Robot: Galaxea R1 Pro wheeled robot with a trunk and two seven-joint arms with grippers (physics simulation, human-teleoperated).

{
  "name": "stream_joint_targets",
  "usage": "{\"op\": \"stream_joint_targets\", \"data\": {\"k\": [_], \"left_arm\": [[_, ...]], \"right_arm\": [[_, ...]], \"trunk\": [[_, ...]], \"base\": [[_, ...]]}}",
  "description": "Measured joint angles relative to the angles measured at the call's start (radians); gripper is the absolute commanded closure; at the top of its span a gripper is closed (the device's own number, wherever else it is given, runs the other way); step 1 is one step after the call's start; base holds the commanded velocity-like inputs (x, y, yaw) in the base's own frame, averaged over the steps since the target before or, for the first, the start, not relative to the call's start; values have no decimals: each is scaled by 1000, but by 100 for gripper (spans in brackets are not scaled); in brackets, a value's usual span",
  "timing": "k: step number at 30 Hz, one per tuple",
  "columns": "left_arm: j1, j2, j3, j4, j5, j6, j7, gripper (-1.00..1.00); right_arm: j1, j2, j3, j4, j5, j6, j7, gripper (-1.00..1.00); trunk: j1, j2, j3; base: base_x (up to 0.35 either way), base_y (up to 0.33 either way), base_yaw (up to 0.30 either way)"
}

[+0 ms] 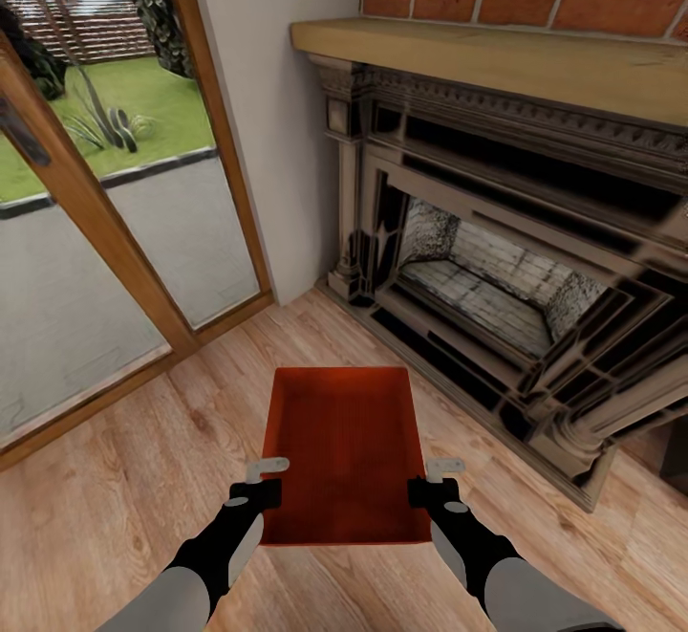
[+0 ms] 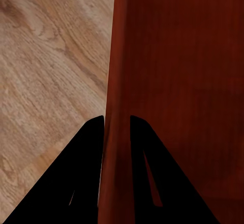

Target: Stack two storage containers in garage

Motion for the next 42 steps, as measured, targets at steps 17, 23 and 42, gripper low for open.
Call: {"op": "stream_joint_targets", "data": {"k": [17, 23, 42], "left_arm": [[0, 0, 1, 0, -1, 0, -1, 100], [0, 0, 1, 0, -1, 0, -1, 100], [0, 0, 1, -1, 0, 1, 0, 100]], "right_arm": [[0, 0, 0, 1, -1, -1, 0, 100], [0, 0, 1, 1, -1, -1, 0, 100], [0, 0, 1, 1, -2, -1, 0, 100]], "trunk": [[0, 0, 26], [0, 0, 35], [0, 0, 64]], "base": [[0, 0, 0], [0, 0, 0], [0, 0, 0]]}}
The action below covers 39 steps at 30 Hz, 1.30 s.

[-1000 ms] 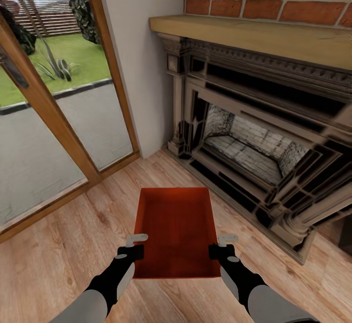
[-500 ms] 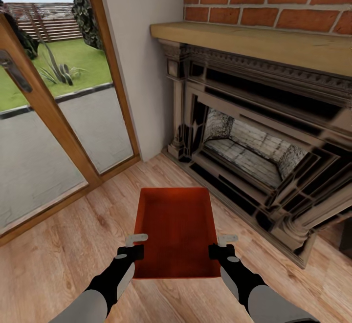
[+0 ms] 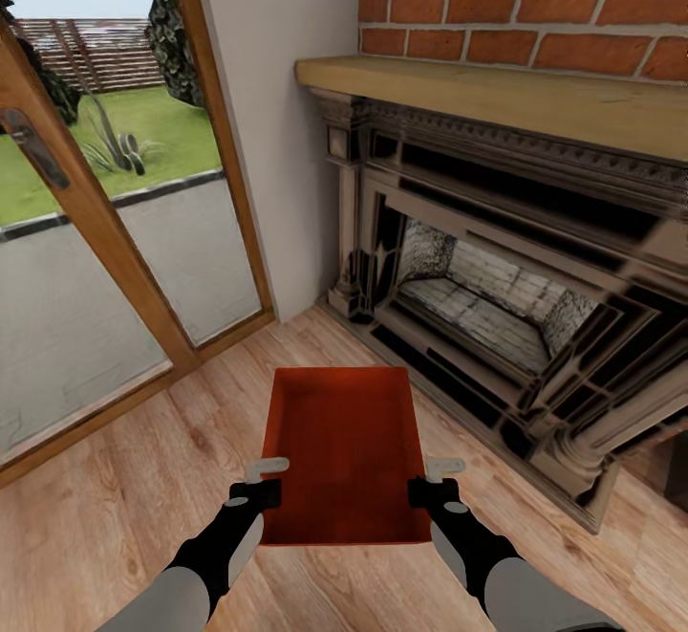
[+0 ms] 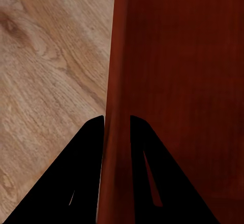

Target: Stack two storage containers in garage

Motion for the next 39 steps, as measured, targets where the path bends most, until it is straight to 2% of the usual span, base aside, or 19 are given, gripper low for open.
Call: {"op": "stream_joint_targets", "data": {"k": [39], "left_arm": [[0, 0, 1, 1, -1, 0, -1, 100]], "right_arm": [[0, 0, 1, 1, -1, 0, 0, 100]], "trunk": [[0, 0, 59]], "base": [[0, 0, 0]]}}
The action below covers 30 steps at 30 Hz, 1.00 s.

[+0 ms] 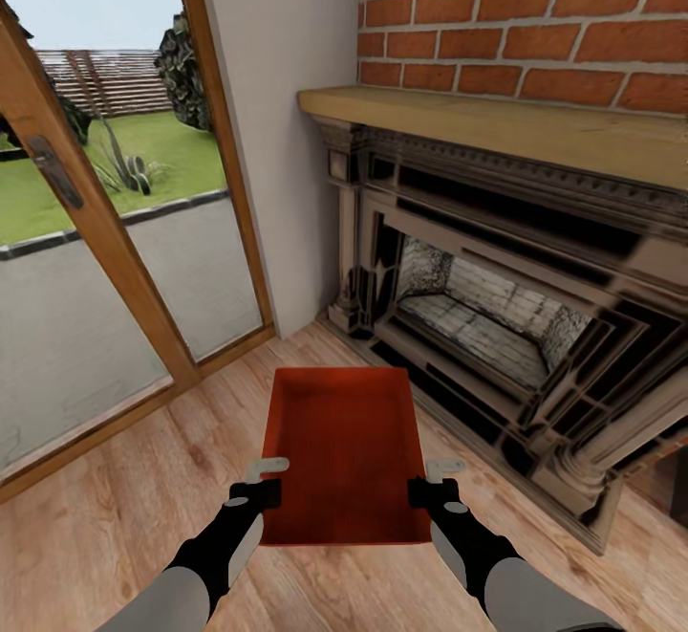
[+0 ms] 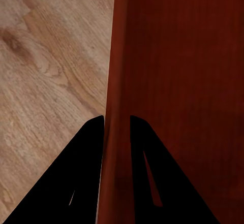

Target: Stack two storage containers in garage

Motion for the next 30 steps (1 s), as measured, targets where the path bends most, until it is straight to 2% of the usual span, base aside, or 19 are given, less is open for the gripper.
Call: {"op": "stream_joint_targets", "data": {"k": [30], "left_arm": [[0, 0, 1, 0, 0, 0, 0, 100]], "right_arm": [[0, 0, 0, 0, 0, 0, 0, 100]], "trunk": [[0, 0, 46]], "base": [[0, 0, 0]]}}
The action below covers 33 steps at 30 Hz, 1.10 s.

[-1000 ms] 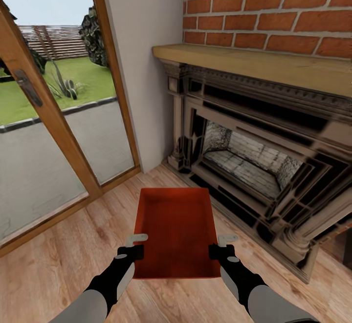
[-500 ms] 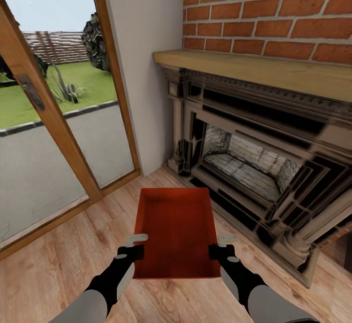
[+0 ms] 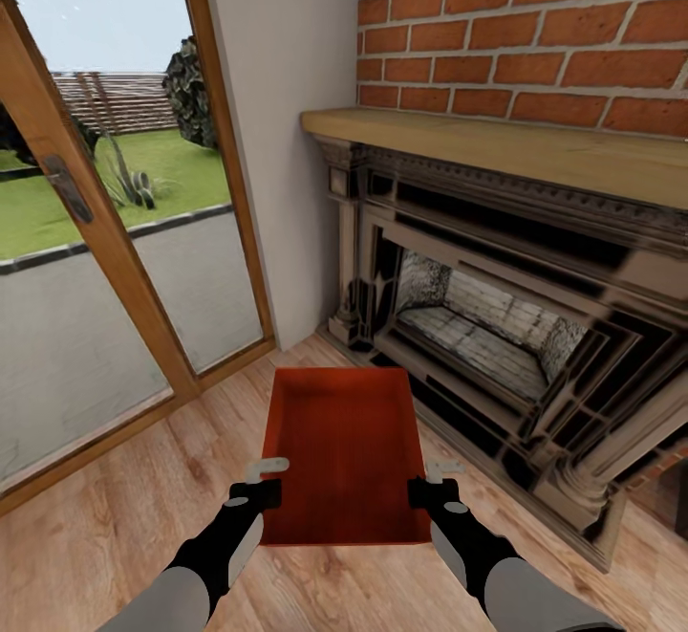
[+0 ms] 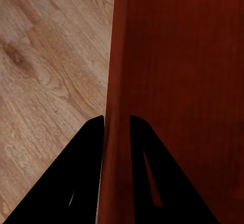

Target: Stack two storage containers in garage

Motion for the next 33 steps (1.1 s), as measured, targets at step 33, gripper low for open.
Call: {"op": "stream_joint_targets", "data": {"k": [33], "left_arm": [[0, 0, 0, 0, 0, 0, 0, 100]], "right_arm": [[0, 0, 0, 0, 0, 0, 0, 100]], "trunk": [[0, 0, 50]], "base": [[0, 0, 0]]}}
